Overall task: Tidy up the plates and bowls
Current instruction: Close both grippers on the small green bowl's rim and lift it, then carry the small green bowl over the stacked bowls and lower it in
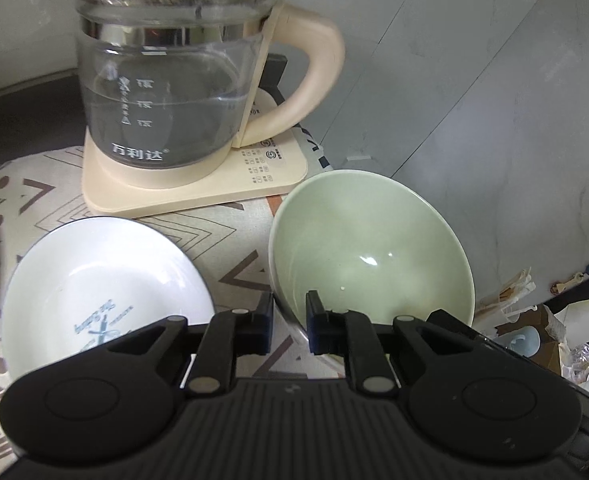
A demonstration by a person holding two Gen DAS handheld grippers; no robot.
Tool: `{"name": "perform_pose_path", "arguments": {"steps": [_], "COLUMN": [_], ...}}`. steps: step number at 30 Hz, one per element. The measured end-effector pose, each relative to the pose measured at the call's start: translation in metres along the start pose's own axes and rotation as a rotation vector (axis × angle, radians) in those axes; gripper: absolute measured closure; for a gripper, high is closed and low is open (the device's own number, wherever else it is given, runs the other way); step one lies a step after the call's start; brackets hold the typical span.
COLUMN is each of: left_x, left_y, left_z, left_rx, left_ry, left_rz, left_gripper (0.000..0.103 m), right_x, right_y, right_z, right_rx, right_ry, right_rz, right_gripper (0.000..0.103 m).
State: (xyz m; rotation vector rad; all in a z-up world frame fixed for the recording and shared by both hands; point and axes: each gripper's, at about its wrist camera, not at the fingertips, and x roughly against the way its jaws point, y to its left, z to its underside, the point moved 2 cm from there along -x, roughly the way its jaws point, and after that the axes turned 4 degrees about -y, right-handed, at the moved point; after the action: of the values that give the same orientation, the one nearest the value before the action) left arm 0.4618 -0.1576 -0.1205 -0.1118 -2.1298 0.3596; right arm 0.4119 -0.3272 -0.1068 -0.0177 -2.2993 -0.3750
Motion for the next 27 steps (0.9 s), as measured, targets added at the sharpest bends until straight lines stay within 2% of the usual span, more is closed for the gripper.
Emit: {"name": "perform_pose_path", "arguments": {"steps": [15, 27], "left_x": [0.064, 0.109], "left_y": [0.003, 0.013], "left_z": [0.026, 0.054], "left_rx": [0.011, 0.046], "left_ry": [-0.091, -0.143], "left_rz": [-0.007, -0.031], "left_gripper": [0.088, 0.088], "right_x": [0.060, 0.091], "right_y": [0.014, 0.022], "right_z": [0.015, 0.030], "right_rx": [0.032, 0.071], "right_ry": [-0.075, -0.100], "right_rz": [-0.048, -0.095], "right_gripper": [0.082, 0.082]}}
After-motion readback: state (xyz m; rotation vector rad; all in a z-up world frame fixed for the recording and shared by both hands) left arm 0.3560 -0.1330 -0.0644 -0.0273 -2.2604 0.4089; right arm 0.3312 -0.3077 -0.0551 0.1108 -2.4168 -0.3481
